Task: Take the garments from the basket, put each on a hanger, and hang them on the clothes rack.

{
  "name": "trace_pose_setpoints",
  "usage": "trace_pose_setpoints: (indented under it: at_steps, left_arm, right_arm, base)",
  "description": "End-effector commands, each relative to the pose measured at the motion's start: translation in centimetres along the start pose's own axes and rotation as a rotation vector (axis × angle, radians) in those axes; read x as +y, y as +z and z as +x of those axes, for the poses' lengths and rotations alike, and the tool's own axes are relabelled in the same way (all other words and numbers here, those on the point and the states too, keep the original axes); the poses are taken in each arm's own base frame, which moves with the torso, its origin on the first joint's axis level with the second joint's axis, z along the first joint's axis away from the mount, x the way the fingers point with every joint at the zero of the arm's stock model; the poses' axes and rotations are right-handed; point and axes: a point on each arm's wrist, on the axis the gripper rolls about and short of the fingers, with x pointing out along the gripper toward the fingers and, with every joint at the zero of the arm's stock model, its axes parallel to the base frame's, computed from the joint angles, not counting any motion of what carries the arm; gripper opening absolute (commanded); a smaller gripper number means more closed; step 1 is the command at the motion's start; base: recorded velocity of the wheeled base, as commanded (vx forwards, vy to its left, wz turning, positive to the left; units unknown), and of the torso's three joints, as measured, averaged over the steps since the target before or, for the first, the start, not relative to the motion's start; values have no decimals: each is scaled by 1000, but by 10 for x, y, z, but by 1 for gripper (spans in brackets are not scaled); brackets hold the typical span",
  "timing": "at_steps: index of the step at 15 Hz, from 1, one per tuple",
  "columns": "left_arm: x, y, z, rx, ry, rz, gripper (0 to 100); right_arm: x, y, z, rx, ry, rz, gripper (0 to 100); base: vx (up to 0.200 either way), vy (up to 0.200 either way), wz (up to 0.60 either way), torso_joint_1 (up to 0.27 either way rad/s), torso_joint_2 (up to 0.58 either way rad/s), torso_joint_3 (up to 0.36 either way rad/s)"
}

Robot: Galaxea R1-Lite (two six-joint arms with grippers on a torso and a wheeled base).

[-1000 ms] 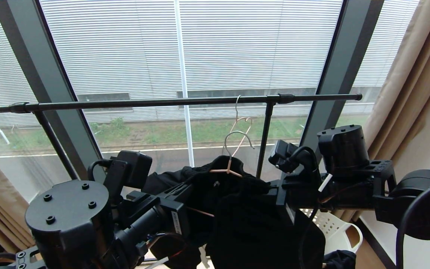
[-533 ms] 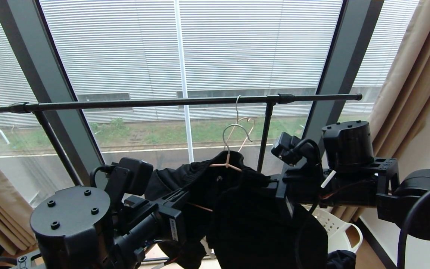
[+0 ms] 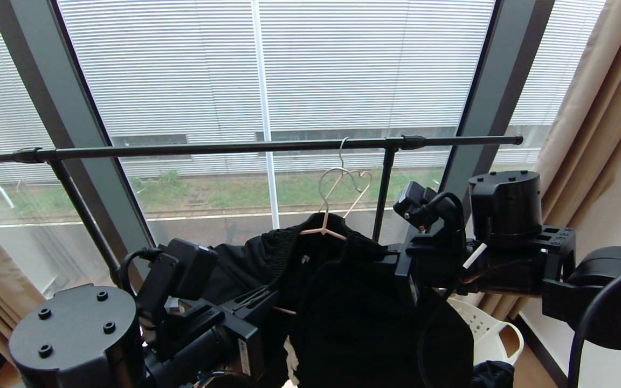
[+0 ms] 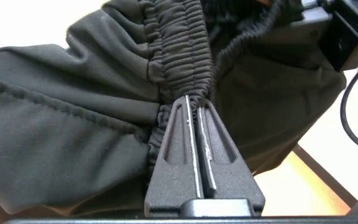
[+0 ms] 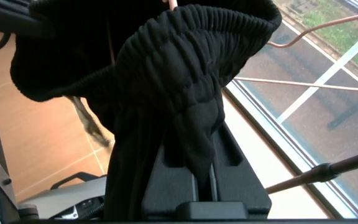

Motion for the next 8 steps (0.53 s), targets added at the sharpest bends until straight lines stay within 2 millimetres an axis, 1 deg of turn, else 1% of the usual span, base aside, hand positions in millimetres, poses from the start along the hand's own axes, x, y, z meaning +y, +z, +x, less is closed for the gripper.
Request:
trace_pose_setpoints:
  at_steps: [1,4,5,8]
  left_arm:
    - [0,-1,0,4,-1,1,0]
    - [-1,-2,2,11,2,1,0]
    - [-1,-3,4,15,3,2,100]
    - [-1,-1,5,6,2,-3,100]
  right_arm:
    - [1,-1,0,-10,0,-1,0]
    - [2,-3,-1,-36,-1,-13,0]
    - [2,-4,-2,-35,-1,-12,0]
    - [4,-5,-3,-35,35,-14,0]
  base:
    - [0,0,0,0,0,0]
    - [0,0,0,0,0,0]
    - [0,0,0,0,0,0]
    - [0,0,0,0,0,0]
